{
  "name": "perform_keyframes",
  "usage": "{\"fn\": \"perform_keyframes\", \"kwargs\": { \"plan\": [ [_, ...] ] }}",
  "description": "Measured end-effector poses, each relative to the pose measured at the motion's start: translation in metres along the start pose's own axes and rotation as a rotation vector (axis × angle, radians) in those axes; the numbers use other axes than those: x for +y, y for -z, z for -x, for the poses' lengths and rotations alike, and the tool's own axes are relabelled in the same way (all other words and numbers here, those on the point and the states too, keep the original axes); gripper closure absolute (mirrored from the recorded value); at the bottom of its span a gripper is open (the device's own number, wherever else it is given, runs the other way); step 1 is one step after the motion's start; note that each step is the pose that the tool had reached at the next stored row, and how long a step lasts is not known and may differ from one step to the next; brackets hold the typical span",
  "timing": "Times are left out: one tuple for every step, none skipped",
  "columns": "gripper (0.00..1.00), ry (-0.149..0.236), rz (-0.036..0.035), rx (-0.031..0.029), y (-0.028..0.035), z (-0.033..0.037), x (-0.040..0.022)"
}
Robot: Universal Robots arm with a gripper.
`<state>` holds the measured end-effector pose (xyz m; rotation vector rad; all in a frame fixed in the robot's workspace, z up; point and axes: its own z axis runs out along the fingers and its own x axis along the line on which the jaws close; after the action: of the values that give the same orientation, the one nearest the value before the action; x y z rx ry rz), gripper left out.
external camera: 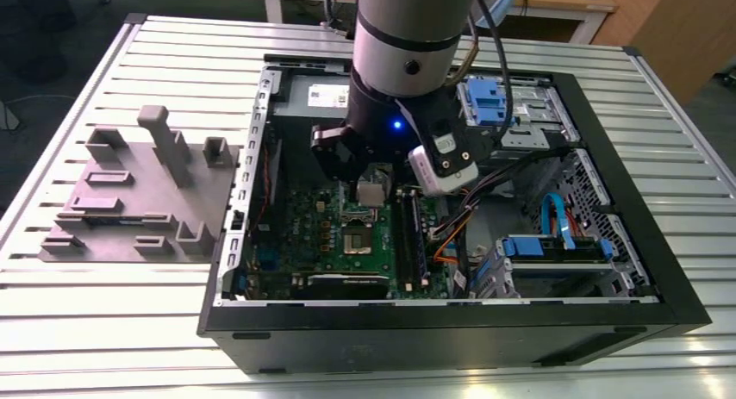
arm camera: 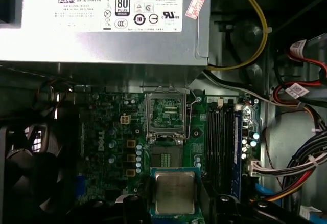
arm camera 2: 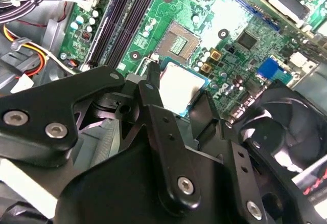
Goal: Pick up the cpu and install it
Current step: 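Place the cpu into insertion slot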
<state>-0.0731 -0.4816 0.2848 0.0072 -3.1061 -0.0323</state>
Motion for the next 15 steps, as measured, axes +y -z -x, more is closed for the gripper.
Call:
{"fn": "perform_keyframes", "kwargs": {
  "plan": [
    [0.53,0.000,0.0000,0.0000,-0.0018,0.0000,0.0000],
    [0.53,0.000,-0.0001,0.0001,-0.0036,-0.0001,-0.0001],
    [0.53,0.000,-0.0002,-0.0007,-0.0051,-0.0003,-0.0001],
    [0.53,0.000,-0.0006,-0.0046,-0.0059,-0.0009,-0.0001],
    [0.53,0.000,-0.0013,-0.0109,-0.0063,-0.0016,-0.0002],
    [0.53,0.000,-0.0022,-0.0162,-0.0069,-0.0024,-0.0002],
    [0.53,0.000,-0.0028,-0.0197,-0.0079,-0.0036,-0.0001],
    [0.53,0.000,-0.0032,-0.0199,-0.0095,-0.0048,-0.0002],
    [0.53,0.000,-0.0033,-0.0200,-0.0114,-0.0058,-0.0002],
    [0.53,0.000,-0.0032,-0.0200,-0.0132,-0.0064,-0.0002],
    [0.53,0.000,-0.0032,-0.0200,-0.0151,-0.0065,-0.0006],
    [0.53,0.000,-0.0034,-0.0200,-0.0169,-0.0066,-0.0010],
    [0.53,0.000,-0.0034,-0.0200,-0.0187,-0.0065,-0.0015],
    [0.53,0.000,-0.0034,-0.0200,-0.0205,-0.0065,-0.0019],
    [0.53,0.000,-0.0034,-0.0200,-0.0223,-0.0065,-0.0022]
  ]
}}
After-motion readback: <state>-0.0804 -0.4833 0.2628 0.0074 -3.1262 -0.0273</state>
